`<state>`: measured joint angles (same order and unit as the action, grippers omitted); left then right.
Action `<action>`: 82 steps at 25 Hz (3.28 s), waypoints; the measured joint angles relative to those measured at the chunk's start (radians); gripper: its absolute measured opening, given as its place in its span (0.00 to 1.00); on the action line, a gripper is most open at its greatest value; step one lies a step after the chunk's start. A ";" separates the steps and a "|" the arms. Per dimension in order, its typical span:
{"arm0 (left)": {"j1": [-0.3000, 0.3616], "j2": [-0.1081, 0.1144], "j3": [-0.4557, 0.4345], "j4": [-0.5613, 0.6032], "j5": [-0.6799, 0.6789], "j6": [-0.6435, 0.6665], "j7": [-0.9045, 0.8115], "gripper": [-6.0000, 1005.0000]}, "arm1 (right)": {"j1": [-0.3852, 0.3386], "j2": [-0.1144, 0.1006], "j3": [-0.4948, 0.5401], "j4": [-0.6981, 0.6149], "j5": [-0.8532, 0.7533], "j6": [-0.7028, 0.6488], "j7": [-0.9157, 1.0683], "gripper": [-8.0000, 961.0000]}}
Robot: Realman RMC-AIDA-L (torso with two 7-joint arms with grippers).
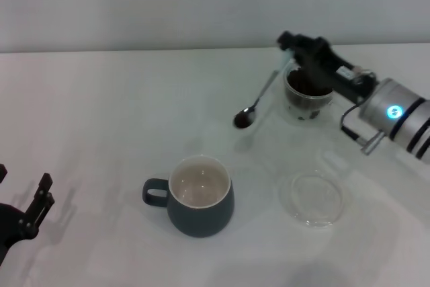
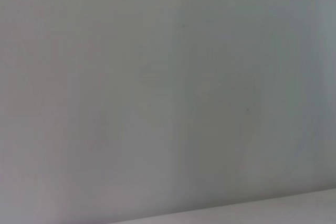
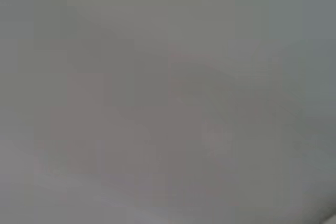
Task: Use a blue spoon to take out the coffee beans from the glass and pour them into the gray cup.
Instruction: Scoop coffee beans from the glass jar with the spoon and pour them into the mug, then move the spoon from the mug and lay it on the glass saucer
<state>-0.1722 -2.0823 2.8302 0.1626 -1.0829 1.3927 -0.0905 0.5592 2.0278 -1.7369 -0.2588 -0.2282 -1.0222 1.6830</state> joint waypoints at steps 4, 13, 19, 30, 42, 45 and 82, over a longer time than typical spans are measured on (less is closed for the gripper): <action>0.000 -0.001 0.000 0.000 0.000 0.000 0.000 0.76 | -0.011 0.000 -0.099 -0.070 0.003 0.017 0.002 0.16; -0.001 -0.001 0.000 0.000 0.000 0.000 0.000 0.76 | -0.020 0.000 -0.204 -0.144 0.004 0.040 -0.070 0.16; -0.006 -0.001 0.000 0.000 0.000 -0.006 0.000 0.76 | -0.045 0.000 -0.229 -0.211 0.004 0.034 -0.239 0.16; -0.010 0.001 0.000 0.000 -0.001 -0.012 0.000 0.76 | -0.071 0.000 -0.259 -0.237 0.001 -0.048 -0.568 0.16; -0.012 0.001 0.000 0.000 -0.029 -0.012 0.000 0.76 | -0.143 -0.034 -0.081 -0.122 -0.006 -0.268 -0.473 0.16; -0.011 0.001 0.000 0.000 -0.036 -0.011 0.000 0.76 | -0.163 -0.048 -0.008 -0.008 -0.006 -0.358 -0.416 0.16; -0.049 0.002 -0.024 0.000 -0.054 -0.004 0.000 0.76 | -0.217 -0.019 -0.047 0.130 -0.034 -0.132 -0.416 0.16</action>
<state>-0.2209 -2.0806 2.8057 0.1626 -1.1366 1.3885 -0.0904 0.3420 2.0090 -1.7835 -0.1288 -0.2624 -1.1545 1.2668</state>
